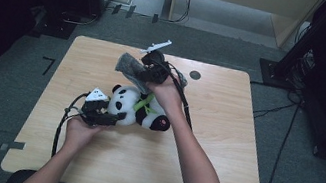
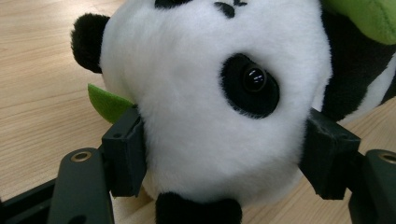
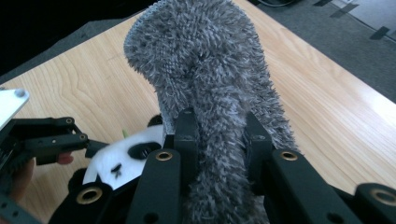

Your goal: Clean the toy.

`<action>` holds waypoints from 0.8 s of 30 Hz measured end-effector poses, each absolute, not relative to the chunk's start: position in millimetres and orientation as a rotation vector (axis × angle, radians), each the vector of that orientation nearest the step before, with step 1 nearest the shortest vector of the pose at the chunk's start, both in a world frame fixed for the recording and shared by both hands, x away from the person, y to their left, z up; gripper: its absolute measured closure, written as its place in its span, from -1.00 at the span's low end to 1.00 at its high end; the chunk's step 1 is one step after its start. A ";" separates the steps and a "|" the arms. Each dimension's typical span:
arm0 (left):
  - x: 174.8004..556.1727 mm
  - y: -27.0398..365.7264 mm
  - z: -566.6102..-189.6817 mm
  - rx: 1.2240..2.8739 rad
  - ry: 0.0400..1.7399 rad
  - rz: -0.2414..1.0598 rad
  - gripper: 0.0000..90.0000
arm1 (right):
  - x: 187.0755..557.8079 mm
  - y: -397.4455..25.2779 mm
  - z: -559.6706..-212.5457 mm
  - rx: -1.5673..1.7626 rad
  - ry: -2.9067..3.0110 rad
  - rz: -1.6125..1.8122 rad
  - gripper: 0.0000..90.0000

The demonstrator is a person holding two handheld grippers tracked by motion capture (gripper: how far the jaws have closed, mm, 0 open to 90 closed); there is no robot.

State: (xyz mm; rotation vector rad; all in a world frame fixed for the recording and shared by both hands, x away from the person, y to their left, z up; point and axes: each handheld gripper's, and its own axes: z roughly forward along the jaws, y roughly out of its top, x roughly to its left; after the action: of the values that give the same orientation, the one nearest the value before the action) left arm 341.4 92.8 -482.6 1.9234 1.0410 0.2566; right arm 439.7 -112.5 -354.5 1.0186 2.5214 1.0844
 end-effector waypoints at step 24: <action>339.2 91.7 -484.7 1.918 1.082 0.266 -0.29 | 449.6 -82.8 -411.1 1.036 2.647 1.003 0.60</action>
State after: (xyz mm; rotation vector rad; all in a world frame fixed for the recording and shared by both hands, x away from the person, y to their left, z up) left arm 339.2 91.7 -484.7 1.9182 1.0821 0.2660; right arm 449.6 -82.8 -411.1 1.0360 2.6473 1.0030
